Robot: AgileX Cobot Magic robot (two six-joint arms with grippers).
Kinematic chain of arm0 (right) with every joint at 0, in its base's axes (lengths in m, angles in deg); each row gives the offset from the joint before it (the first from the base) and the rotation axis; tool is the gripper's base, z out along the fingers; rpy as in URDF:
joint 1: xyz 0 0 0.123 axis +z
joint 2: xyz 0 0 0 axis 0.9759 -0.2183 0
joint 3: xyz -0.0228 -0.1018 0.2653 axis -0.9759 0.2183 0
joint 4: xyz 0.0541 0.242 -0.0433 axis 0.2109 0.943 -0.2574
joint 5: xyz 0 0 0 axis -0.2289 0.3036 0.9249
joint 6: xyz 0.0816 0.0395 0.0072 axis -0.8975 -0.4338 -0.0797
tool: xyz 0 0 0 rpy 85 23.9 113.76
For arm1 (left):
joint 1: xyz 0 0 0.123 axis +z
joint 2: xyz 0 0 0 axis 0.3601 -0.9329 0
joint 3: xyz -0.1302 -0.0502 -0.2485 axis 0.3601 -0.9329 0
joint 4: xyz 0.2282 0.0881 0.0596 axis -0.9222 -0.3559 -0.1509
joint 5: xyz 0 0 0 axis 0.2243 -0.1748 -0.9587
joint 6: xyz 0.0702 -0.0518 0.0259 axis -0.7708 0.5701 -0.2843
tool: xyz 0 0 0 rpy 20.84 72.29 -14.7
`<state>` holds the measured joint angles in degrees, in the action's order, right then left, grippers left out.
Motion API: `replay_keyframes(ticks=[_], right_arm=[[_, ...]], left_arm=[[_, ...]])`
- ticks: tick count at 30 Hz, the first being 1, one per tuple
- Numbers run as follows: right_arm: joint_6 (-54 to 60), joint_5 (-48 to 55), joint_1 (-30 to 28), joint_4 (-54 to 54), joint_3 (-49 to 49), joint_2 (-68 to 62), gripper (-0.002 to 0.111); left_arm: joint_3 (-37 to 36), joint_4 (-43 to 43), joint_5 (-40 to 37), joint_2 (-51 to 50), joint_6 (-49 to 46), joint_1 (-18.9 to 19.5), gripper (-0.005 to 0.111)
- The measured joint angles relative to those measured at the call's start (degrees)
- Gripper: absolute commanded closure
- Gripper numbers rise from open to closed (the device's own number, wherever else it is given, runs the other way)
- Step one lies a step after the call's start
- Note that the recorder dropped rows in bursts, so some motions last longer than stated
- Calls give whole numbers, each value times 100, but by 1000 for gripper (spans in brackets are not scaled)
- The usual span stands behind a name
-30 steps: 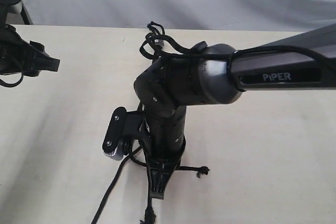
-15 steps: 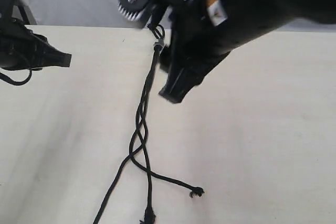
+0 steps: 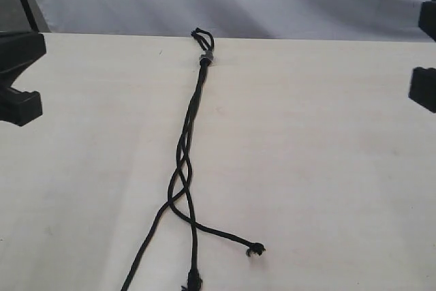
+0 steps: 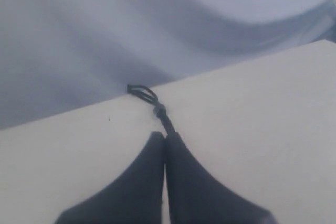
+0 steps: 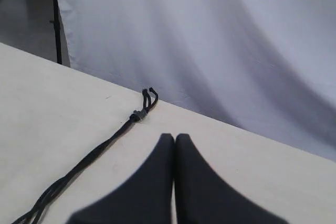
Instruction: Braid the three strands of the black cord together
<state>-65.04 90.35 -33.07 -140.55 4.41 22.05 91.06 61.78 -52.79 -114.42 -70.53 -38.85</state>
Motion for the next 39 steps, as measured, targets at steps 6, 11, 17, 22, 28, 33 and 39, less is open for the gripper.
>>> replay_keyframes(ticks=[6,11,17,22,28,33,39], right_arm=[[-150,-24,0,-43,251,703,108],[-160,-46,0,-43,251,1062,108],[-160,-51,0,-43,251,1269,108],[-160,-88,0,-55,251,1306,108],[-173,-92,0,-55,251,1306,108],[-173,-92,0,-55,251,1306,108],[-173,-92,0,-55,251,1306,108]], left_arm=[[-11,0,0,528,0,0,106],[-16,0,0,736,0,0,106],[-380,0,-113,1578,-109,23,106],[-1086,0,-104,2873,159,589,106],[-1870,0,-148,3893,214,1871,106],[-2092,0,-163,4209,89,2503,106],[-2476,265,-24,4227,-271,2571,106]])
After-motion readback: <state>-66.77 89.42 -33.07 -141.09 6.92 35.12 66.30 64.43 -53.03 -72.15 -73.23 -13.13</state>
